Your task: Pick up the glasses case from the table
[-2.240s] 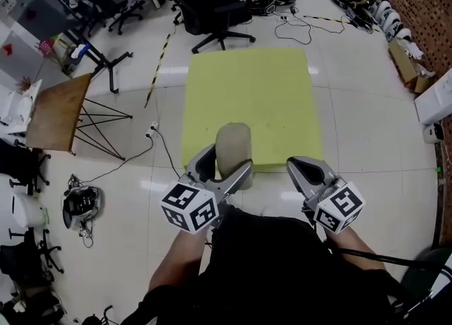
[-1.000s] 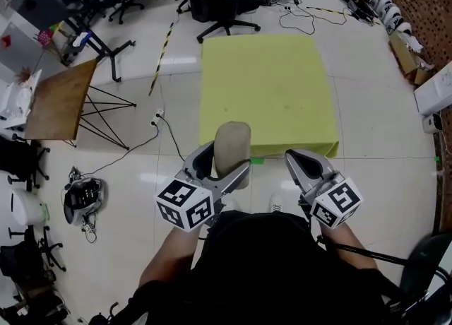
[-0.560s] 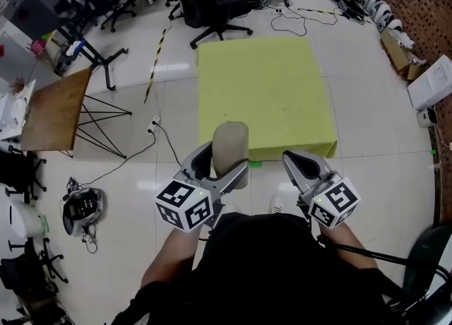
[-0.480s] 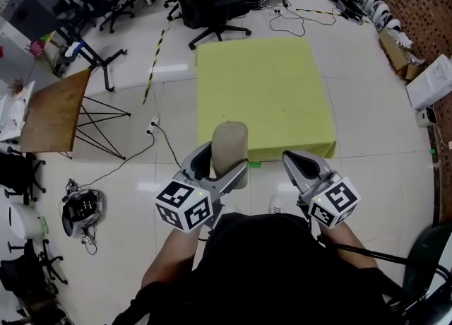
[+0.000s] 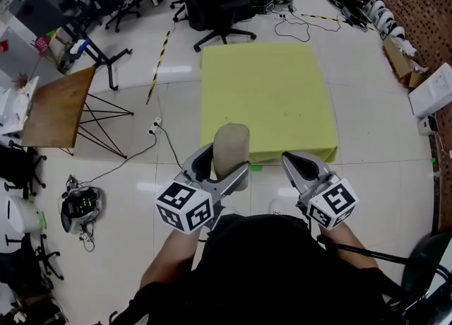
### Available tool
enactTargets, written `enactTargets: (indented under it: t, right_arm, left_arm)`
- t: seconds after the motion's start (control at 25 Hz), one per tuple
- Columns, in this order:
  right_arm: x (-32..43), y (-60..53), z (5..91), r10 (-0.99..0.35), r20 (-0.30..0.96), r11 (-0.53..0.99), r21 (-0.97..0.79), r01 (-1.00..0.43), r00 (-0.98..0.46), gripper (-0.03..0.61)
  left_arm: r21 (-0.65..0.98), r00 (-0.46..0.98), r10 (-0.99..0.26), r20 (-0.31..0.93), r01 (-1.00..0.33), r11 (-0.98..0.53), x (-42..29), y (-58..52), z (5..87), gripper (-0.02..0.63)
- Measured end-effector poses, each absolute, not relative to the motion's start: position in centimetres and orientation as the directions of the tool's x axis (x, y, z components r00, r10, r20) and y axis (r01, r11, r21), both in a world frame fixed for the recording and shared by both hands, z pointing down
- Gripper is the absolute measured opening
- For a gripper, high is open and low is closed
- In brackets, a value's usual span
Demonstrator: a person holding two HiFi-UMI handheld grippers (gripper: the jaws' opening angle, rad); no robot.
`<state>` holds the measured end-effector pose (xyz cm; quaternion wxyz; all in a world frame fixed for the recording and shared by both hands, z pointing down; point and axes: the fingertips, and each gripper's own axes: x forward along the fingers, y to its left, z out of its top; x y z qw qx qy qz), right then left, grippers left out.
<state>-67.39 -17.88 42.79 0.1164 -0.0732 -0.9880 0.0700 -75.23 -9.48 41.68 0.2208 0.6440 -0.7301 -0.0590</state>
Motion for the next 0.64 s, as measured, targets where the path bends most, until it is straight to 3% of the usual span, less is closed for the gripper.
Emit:
enactTargets:
  t: [0.64]
  right_arm:
    - [-66.5,-19.1,42.5,0.187,0.205,0.977,-0.145,0.159,-0.961,0.000]
  left_arm:
    - [0.341,-0.077,-0.963,0.260,-0.925,0.166,-73.9,-11.1,41.1,0.390]
